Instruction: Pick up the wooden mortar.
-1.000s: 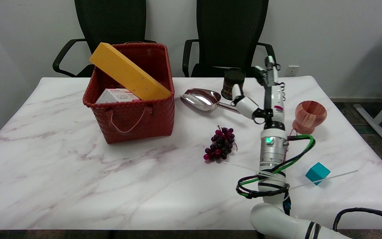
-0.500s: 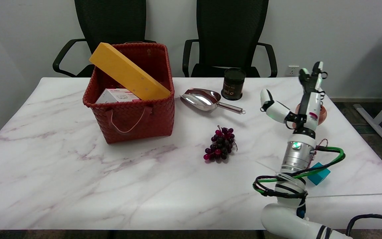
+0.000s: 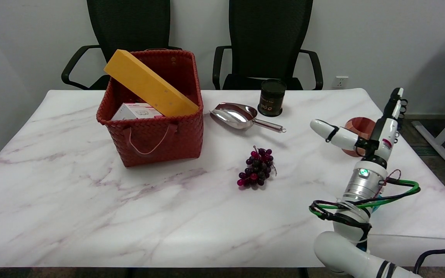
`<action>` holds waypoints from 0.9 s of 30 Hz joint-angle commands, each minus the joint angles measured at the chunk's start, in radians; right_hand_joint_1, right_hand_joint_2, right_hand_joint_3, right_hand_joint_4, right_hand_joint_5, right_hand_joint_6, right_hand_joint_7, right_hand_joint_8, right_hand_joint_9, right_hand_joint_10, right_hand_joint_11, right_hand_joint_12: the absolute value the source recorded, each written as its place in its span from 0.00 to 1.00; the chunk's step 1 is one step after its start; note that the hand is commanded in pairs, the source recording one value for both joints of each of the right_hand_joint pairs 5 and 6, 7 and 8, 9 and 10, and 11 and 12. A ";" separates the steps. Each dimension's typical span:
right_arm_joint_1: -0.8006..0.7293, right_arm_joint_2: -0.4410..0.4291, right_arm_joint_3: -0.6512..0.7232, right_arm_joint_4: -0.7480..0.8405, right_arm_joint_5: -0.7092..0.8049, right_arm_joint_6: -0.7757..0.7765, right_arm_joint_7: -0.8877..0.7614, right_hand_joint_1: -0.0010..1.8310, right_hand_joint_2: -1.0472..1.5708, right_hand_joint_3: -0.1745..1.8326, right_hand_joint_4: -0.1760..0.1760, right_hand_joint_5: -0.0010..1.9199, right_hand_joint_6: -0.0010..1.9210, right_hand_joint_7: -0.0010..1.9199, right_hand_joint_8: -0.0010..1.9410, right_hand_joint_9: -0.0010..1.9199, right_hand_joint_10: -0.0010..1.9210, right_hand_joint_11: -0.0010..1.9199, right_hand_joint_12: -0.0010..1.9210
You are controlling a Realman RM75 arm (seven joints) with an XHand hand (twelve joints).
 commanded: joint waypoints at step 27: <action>0.016 0.044 0.285 -0.072 0.356 -0.344 -0.003 0.61 0.39 0.08 0.50 0.00 0.00 0.00 0.00 0.00 0.00 0.00 0.00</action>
